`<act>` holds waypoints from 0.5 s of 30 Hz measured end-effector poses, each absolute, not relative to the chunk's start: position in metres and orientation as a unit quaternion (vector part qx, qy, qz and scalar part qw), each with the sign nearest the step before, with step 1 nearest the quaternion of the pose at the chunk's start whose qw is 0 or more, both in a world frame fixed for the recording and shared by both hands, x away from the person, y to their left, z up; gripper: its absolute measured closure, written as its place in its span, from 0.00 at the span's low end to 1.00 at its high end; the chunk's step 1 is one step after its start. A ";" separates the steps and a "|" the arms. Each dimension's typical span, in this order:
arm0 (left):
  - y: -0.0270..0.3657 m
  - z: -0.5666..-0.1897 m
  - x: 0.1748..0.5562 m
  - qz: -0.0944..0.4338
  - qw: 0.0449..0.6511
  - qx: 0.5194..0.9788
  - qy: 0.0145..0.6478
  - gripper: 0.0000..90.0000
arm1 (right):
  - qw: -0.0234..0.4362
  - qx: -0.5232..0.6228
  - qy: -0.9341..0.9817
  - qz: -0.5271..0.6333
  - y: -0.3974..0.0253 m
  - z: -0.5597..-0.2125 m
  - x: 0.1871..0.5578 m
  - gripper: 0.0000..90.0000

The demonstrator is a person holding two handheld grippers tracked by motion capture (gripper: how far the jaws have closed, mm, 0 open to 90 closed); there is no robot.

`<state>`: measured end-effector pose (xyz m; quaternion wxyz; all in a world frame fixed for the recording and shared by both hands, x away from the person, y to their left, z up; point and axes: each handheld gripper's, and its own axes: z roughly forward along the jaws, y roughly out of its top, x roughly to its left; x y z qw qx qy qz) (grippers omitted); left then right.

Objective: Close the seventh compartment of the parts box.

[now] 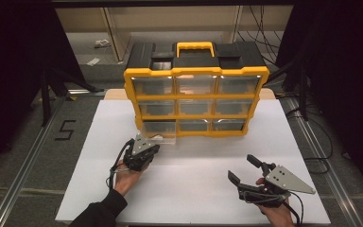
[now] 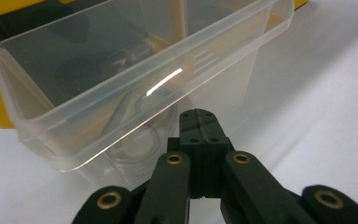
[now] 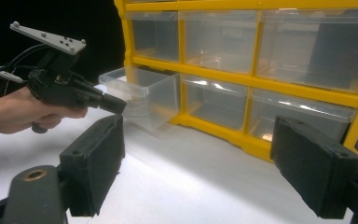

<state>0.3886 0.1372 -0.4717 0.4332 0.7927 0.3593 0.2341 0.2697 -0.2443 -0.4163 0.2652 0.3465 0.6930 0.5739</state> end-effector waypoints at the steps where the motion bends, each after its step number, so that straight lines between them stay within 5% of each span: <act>1: 0.137 -0.472 0.389 0.235 0.434 0.792 0.360 1.00 | 0.265 0.347 0.694 0.573 -0.244 -0.416 0.269 0.21; 15: 0.135 -0.471 0.397 0.240 0.438 0.786 0.366 1.00 | 0.266 0.346 0.694 0.573 -0.244 -0.416 0.269 0.21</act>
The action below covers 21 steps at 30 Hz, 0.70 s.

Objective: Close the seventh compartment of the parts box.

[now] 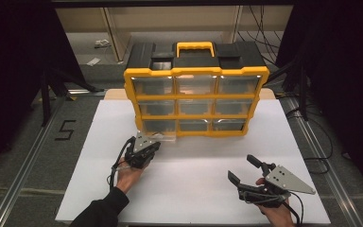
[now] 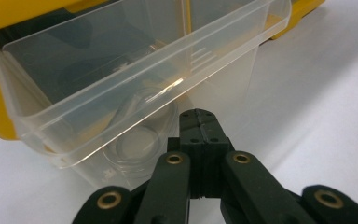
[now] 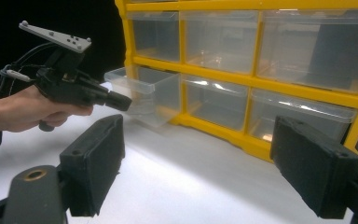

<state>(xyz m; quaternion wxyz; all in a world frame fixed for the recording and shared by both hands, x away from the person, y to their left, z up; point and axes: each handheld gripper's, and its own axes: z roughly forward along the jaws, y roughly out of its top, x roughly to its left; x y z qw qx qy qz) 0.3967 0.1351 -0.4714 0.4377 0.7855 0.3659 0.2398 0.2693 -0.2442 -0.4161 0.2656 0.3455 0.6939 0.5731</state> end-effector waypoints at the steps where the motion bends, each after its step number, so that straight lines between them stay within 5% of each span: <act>1: 0.135 -0.471 0.397 0.239 0.438 0.785 0.367 1.00 | 0.266 0.345 0.694 0.573 -0.244 -0.416 0.269 0.21; 21: 0.133 -0.468 0.408 0.248 0.444 0.775 0.376 1.00 | 0.264 0.346 0.693 0.575 -0.245 -0.416 0.269 0.21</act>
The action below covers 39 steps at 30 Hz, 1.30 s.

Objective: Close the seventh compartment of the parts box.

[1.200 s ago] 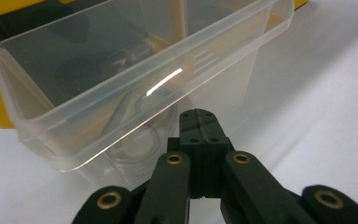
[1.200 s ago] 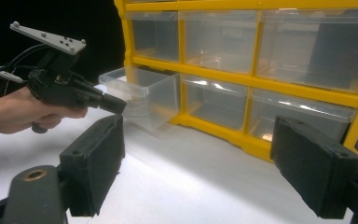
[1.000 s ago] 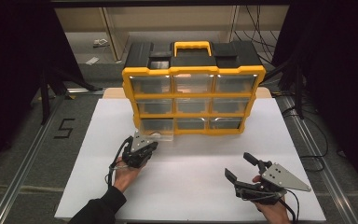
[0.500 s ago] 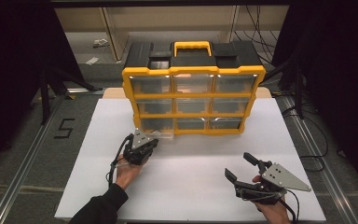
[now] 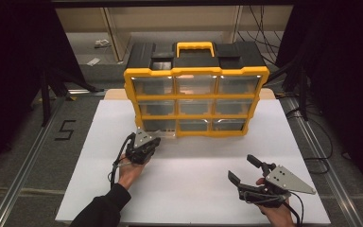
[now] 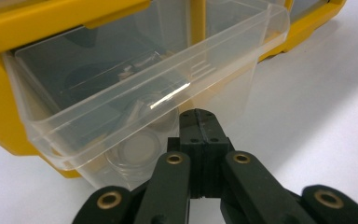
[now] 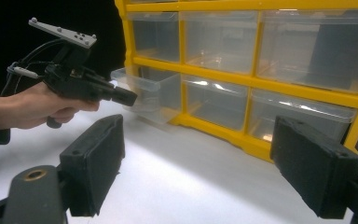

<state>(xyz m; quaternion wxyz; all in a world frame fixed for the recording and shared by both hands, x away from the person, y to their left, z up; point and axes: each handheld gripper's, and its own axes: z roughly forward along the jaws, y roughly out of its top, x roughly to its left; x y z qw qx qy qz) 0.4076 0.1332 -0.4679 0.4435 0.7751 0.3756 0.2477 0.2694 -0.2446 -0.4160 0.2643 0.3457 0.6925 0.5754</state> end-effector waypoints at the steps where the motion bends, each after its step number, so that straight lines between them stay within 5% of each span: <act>1: 0.133 -0.468 0.408 0.248 0.443 0.775 0.376 1.00 | 0.264 0.346 0.692 0.576 -0.244 -0.416 0.270 0.21; 39: 0.129 -0.473 0.435 0.270 0.440 0.762 0.392 1.00 | 0.264 0.346 0.694 0.574 -0.244 -0.416 0.269 0.21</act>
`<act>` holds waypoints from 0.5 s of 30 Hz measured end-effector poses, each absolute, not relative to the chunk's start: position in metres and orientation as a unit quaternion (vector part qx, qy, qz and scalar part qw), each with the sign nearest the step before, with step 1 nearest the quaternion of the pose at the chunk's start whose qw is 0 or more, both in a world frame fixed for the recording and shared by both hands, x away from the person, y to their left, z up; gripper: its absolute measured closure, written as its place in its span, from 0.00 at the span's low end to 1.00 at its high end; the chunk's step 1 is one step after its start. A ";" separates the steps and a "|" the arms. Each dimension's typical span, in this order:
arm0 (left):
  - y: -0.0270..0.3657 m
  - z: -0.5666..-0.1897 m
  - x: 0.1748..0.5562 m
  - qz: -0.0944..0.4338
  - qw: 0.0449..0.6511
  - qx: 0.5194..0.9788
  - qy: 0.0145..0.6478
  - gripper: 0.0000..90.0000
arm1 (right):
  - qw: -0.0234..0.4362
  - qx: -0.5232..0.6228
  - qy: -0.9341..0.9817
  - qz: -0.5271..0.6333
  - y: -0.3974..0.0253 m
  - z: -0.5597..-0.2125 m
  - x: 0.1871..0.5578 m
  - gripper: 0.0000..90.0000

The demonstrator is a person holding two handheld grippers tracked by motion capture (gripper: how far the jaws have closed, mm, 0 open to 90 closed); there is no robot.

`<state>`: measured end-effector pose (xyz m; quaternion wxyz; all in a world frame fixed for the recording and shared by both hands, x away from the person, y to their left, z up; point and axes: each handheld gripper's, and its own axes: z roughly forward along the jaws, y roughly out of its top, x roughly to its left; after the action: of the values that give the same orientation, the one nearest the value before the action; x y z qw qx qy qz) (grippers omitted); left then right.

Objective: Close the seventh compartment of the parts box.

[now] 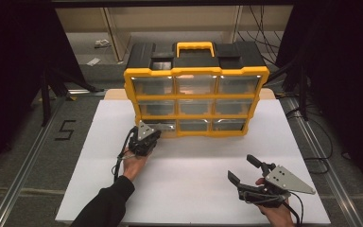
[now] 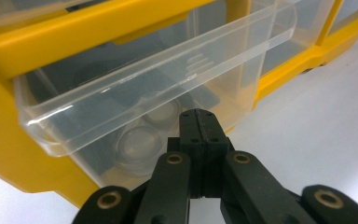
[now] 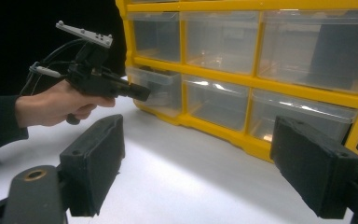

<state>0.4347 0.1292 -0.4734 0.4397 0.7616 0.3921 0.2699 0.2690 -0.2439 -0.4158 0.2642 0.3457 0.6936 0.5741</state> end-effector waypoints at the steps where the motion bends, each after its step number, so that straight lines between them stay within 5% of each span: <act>1: 0.129 -0.474 0.435 0.271 0.440 0.761 0.393 1.00 | 0.264 0.345 0.693 0.575 -0.244 -0.416 0.269 0.21; 15: 0.131 -0.473 0.440 0.276 0.440 0.756 0.398 1.00 | 0.265 0.344 0.693 0.575 -0.243 -0.416 0.269 0.21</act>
<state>0.4396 0.1309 -0.4726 0.4403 0.7560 0.3978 0.2763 0.2691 -0.2434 -0.4160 0.2651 0.3437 0.6934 0.5751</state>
